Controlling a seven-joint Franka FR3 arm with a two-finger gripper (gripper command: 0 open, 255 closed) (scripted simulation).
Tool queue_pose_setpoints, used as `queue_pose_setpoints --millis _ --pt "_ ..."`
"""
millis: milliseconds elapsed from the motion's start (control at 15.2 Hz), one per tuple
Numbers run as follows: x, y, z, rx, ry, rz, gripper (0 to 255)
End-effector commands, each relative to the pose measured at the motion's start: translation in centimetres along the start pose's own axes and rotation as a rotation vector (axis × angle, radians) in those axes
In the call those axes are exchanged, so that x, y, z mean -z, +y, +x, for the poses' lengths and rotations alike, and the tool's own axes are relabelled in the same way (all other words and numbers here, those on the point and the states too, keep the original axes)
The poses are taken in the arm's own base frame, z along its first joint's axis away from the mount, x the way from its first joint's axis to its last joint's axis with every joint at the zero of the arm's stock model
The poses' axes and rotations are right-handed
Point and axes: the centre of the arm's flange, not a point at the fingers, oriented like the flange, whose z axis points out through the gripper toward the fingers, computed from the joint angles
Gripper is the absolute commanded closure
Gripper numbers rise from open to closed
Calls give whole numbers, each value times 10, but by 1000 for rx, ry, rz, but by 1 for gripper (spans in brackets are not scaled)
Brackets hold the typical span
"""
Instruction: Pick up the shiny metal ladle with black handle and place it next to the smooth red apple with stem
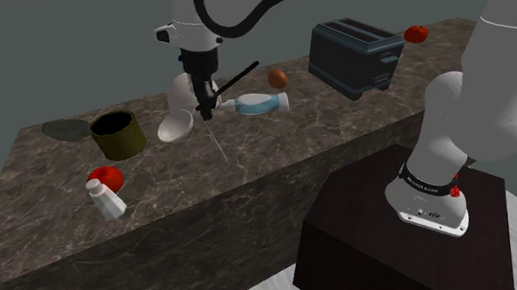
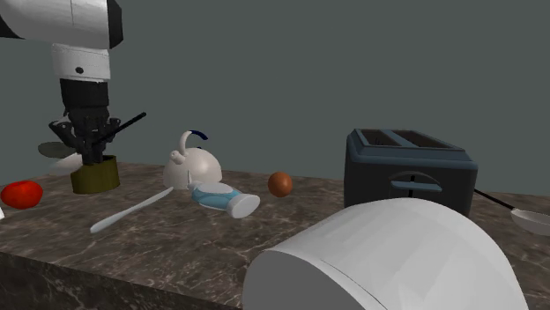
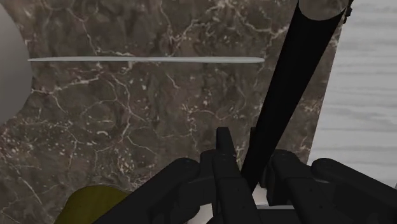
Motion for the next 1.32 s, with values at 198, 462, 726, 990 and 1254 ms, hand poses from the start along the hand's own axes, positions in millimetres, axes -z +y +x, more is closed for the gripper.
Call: queue_pose_setpoints --millis 198,462,726,990,1254 --pt "-13 -29 35 -2 1 0 255" --pt "-34 -30 32 -2 1 0 255" --pt "-55 -30 30 -2 1 0 255" --pt "-76 -30 28 -2 1 0 255" --pt "-97 -30 26 -2 1 0 255"
